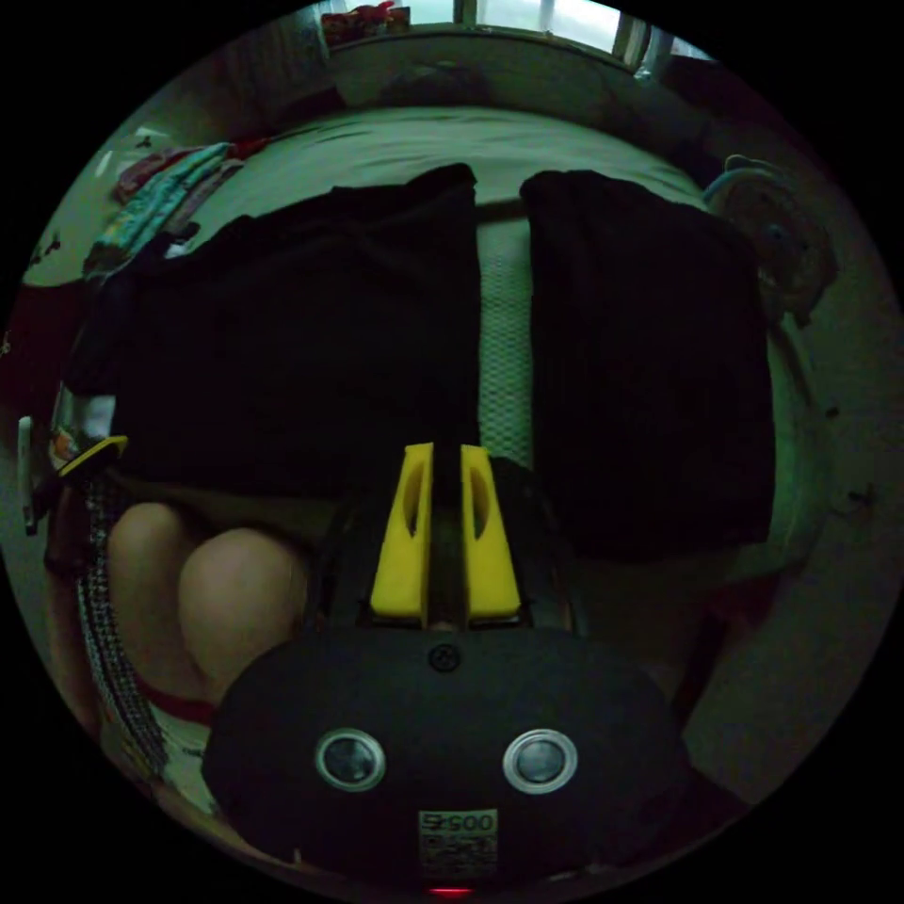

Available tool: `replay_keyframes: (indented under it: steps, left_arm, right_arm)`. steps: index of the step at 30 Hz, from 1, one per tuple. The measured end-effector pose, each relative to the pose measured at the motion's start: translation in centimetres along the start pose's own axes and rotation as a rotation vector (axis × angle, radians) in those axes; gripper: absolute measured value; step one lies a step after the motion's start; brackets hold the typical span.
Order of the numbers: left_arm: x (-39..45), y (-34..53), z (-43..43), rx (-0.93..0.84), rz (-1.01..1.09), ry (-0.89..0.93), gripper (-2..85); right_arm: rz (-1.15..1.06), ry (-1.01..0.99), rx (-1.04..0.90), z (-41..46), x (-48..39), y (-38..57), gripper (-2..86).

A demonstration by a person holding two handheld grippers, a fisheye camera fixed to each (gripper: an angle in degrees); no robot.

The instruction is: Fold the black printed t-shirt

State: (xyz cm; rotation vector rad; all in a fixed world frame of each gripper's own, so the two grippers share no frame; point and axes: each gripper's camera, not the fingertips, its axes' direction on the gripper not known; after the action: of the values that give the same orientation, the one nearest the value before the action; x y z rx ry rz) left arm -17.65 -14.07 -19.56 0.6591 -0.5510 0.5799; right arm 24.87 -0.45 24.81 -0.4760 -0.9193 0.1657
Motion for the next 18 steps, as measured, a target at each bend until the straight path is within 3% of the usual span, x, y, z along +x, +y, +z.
replay_keyframes:
  steps: [4,12,18]
  left_arm:
    - [1.1,-2.2,1.8,0.008,-0.032,-0.036,-0.3]
    - [2.6,-5.7,4.7,-0.005,-0.008,-0.054,-0.7]
    - [3.5,-8.7,3.3,0.141,0.011,-0.028,-0.7]
  right_arm:
    - [-0.059,0.09,0.008,0.3,-1.9,-1.7,-1.6]
    - [-0.057,0.084,-0.005,2.6,-2.7,-4.3,-1.4]
    - [-0.06,-0.078,0.172,0.4,-3.6,-7.1,2.6]
